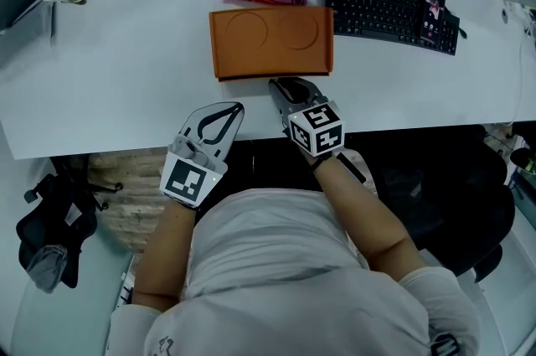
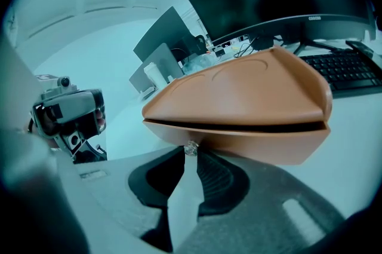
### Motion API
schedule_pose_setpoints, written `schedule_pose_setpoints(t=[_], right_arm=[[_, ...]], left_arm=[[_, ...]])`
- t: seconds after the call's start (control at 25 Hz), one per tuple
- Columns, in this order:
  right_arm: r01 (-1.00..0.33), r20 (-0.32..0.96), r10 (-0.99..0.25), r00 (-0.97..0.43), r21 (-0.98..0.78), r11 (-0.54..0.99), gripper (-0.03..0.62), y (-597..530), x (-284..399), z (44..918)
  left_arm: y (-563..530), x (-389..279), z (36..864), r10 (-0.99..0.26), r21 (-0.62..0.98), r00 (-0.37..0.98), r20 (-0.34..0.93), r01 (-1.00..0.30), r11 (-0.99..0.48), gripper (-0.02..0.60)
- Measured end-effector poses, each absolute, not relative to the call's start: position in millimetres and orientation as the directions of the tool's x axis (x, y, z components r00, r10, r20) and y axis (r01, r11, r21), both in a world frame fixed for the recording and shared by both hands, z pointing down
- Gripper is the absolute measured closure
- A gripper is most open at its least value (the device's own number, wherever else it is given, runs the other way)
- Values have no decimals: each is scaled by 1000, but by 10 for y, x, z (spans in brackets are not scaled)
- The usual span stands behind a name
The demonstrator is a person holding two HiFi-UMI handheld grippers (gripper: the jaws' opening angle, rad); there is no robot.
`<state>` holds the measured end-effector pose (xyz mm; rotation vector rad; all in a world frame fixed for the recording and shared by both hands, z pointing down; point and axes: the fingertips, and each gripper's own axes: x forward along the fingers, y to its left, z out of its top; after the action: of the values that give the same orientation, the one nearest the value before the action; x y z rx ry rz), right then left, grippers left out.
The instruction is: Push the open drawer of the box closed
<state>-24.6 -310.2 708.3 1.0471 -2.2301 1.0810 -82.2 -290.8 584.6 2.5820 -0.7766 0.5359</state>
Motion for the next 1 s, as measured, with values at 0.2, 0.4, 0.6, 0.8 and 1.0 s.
schedule_pose_setpoints(t=[0.2, 0.4, 0.6, 0.8, 1.0], right_arm=[[-783, 653, -435, -619, -470, 409, 528, -3163, -241, 7088], [-776, 651, -427, -627, -474, 416, 528, -3176, -254, 7094], [-777, 659, -419, -625, -473, 415, 505, -3157, -222, 7089], [-790, 670, -428, -606, -445, 421, 490, -3124, -143, 7054], [-807, 672, -457, -583, -413, 422, 490, -2999, -103, 6924]], left_arm=[[-2902, -789, 5871, -439, 258, 769, 465, -591, -764, 583], [-2916, -773, 5879, -441, 249, 775, 452, -584, -773, 583], [-2943, -773, 5888, -449, 274, 769, 455, -601, -751, 583], [-2953, -795, 5930, -455, 267, 775, 439, -596, -757, 583], [-2897, -799, 5829, -444, 267, 792, 419, -575, -773, 583]])
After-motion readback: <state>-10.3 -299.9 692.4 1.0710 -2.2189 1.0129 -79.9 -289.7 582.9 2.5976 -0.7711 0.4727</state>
